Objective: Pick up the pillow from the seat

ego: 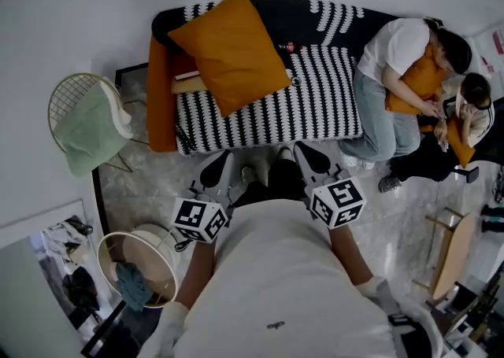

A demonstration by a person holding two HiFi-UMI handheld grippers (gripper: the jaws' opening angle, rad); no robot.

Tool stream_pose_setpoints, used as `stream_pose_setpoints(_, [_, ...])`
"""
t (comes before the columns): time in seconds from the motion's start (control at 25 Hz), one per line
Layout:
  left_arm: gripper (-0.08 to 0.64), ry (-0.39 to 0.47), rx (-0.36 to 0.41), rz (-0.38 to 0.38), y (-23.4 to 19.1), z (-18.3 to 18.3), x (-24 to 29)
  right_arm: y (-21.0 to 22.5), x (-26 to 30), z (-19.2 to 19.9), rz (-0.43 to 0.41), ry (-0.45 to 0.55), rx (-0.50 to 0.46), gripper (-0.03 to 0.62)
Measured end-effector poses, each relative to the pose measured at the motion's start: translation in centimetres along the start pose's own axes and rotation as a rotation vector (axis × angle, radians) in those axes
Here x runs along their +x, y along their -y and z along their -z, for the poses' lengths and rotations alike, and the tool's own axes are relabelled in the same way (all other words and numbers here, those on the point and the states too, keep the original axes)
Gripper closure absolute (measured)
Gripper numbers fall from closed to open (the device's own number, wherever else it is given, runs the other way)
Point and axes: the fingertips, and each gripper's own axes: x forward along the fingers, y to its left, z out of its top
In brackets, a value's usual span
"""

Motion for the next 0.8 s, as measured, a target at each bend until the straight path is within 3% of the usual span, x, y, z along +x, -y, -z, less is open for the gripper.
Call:
stream_pose_setpoints(0.32, [0.549,-0.007,-0.018,-0.028,-1.4,-0.1,2.1,1.5,2.7,-0.5,-0.029,-0.032,-0.009,0.586])
stream_pose_setpoints(0.8, [0.549,0.024,-0.018,-0.113,-3.5,-3.9,7.0,4.9,8.8,-5.0,-0.147,-0.050,-0.045,0.586])
